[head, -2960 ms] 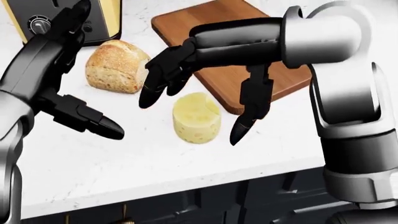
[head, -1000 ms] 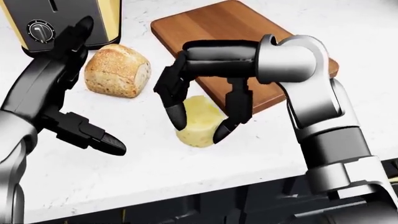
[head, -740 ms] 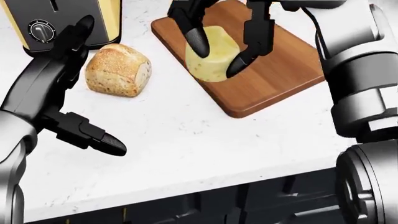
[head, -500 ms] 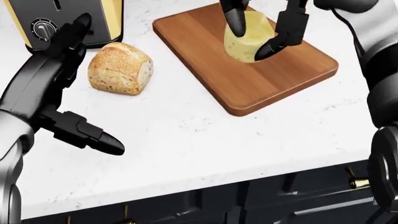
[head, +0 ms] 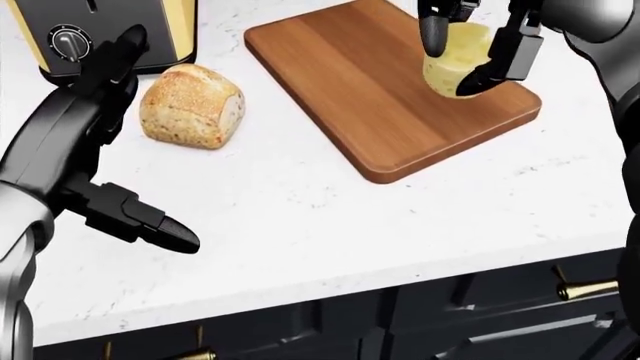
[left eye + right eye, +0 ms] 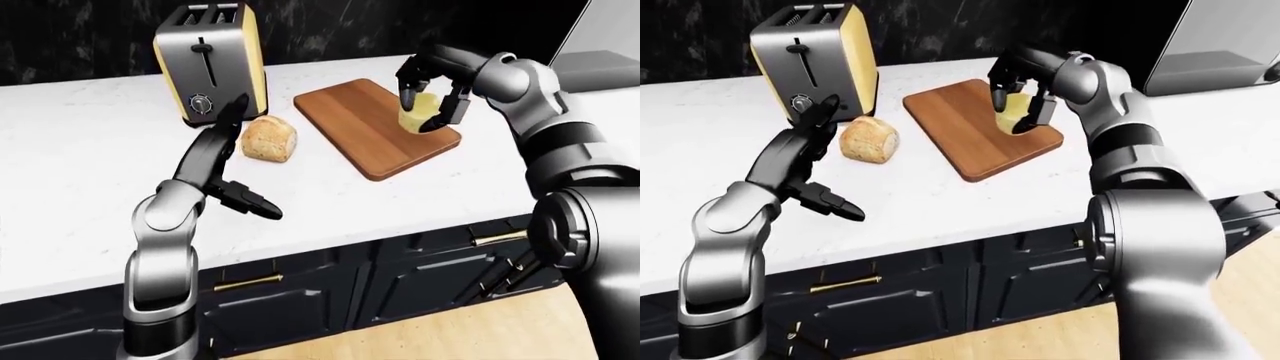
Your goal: Place the bread and cheese on the cutting board.
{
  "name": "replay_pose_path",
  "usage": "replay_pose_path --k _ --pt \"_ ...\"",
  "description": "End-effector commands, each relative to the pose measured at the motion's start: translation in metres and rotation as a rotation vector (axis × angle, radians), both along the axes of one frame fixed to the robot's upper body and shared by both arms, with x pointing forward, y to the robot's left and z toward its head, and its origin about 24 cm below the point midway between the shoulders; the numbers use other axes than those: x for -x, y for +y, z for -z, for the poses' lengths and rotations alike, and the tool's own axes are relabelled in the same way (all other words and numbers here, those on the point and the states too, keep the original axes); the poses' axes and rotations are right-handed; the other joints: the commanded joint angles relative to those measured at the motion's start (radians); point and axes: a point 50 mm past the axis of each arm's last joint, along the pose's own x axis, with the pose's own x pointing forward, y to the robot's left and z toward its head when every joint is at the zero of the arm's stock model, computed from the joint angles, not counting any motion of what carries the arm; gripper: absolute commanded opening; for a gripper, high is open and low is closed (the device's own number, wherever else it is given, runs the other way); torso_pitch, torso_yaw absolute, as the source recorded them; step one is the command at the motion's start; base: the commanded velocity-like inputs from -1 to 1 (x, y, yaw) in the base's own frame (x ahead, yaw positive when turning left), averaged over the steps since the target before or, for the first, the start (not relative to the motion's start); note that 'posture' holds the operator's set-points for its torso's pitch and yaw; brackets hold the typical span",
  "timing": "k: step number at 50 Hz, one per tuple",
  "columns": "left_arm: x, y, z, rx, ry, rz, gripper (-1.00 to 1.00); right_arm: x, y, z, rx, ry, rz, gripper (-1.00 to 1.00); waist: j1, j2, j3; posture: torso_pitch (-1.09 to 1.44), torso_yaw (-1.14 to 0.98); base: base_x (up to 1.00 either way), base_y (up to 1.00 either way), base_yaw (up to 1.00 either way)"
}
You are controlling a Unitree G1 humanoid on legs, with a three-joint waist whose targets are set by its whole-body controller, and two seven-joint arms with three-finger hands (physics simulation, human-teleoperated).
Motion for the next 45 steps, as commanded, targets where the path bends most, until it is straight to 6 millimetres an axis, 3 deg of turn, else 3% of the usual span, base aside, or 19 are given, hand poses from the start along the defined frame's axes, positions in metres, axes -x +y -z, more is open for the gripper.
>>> replay_pose_path --k 1,9,21,45 --pt "0.003 -0.001 -0.018 -0.012 -0.089 0.005 1.0 0.003 -0.002 -0.029 -0.02 -0.123 0.025 -0.62 0.0 -0.002 -0.033 0.0 0.0 0.0 0.0 0.0" --pt "0.003 -0.002 -0.017 -0.014 -0.087 0.006 1.0 0.001 -0.011 -0.032 -0.05 -0.148 0.123 -0.68 0.003 -0.002 -0.033 0.0 0.0 0.0 0.0 0.0" --pt "0.005 -0.003 -0.018 -0.015 -0.086 0.007 1.0 -0.003 -0.02 -0.017 -0.044 -0.144 0.208 -0.68 0.004 -0.007 -0.035 0.0 0.0 0.0 0.0 0.0" --pt "0.004 -0.002 -0.016 -0.018 -0.085 0.006 1.0 -0.005 -0.022 0.001 -0.059 -0.116 0.223 -0.66 0.006 -0.008 -0.035 0.0 0.0 0.0 0.0 0.0"
